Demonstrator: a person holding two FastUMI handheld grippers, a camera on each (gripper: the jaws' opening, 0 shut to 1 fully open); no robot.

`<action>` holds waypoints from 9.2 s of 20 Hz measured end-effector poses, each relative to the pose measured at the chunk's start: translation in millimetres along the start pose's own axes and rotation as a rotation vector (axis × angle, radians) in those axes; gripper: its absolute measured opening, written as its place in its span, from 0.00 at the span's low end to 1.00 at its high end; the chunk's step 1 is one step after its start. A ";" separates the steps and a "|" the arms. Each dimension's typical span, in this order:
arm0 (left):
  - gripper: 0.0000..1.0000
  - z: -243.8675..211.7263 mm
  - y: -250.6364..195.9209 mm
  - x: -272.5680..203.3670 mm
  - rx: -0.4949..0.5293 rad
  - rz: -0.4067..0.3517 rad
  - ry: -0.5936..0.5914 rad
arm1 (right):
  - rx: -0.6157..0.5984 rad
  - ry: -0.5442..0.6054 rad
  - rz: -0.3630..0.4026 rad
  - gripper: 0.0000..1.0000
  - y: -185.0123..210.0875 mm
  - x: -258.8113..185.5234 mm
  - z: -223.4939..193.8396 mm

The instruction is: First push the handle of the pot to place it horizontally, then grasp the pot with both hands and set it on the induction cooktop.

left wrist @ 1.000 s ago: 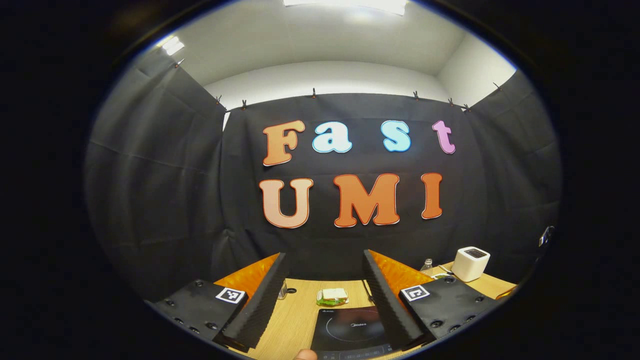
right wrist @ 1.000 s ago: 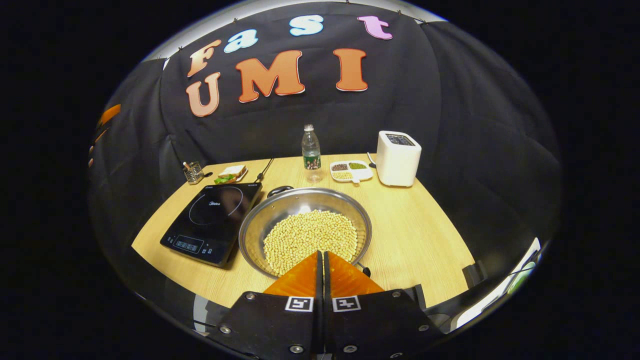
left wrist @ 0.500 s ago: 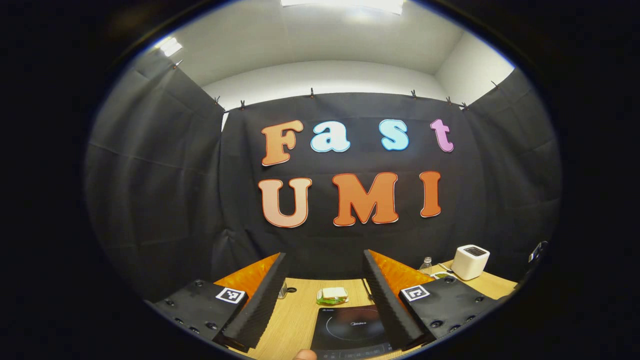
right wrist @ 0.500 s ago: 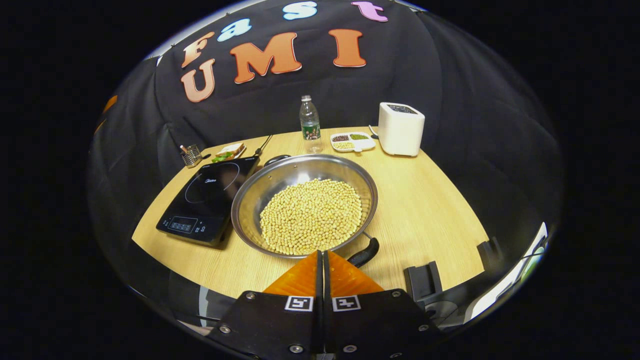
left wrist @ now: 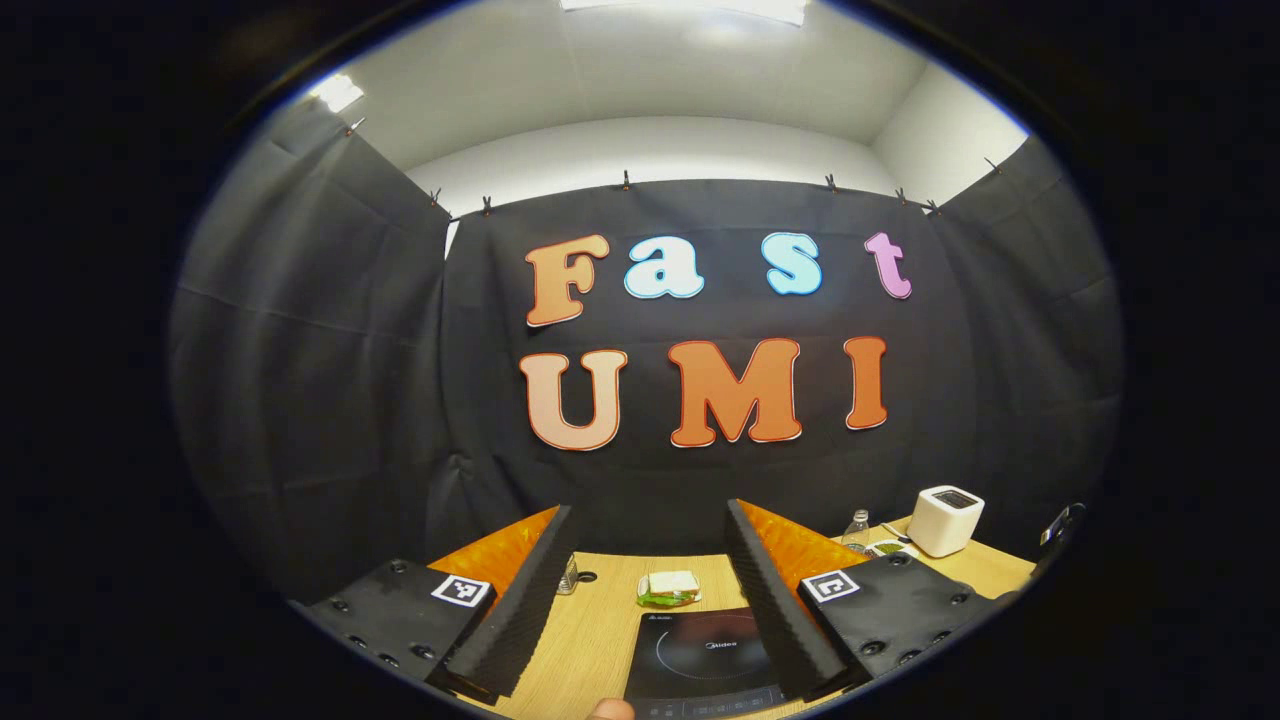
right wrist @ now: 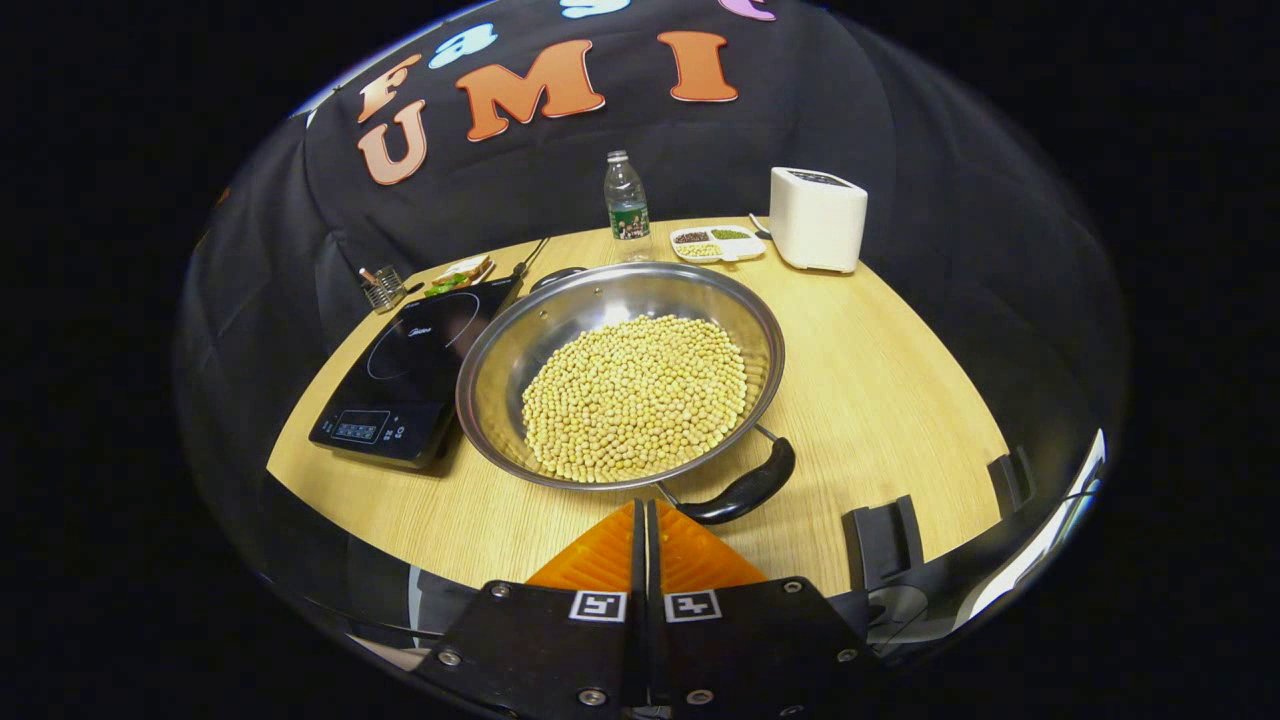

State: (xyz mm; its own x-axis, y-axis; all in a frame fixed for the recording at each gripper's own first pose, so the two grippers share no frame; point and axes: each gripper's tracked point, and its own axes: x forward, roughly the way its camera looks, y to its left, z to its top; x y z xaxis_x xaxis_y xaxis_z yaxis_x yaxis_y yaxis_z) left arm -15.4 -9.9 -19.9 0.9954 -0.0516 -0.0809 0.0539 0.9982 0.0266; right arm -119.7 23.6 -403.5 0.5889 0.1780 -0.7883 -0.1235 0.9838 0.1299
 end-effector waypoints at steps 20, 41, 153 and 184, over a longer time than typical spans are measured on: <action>1.00 -6.1 1.3 10.5 0.006 0.006 0.004 | 0.073 -0.016 -0.107 0.00 -46.7 29.8 22.9; 1.00 -2.9 -13.4 15.8 0.009 0.003 0.005 | 0.147 -0.067 -0.205 0.00 -98.3 75.8 77.3; 0.64 -327.5 -272.8 67.1 -0.144 -0.279 0.731 | 0.134 -0.315 -0.191 0.51 -80.4 52.6 173.3; 0.61 -311.7 -11.1 71.5 -0.241 -0.018 0.745 | -0.005 -0.273 0.045 0.51 169.3 95.6 220.9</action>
State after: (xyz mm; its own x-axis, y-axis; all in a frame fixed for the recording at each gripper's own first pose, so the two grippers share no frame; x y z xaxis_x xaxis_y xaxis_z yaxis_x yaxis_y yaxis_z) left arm 30.4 -15.1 -336.6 0.6743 -0.1189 -0.7288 -0.0340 0.9809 -0.1916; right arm 92.1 211.8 -324.0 0.7762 0.2208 -0.5905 -0.1575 0.9749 0.1575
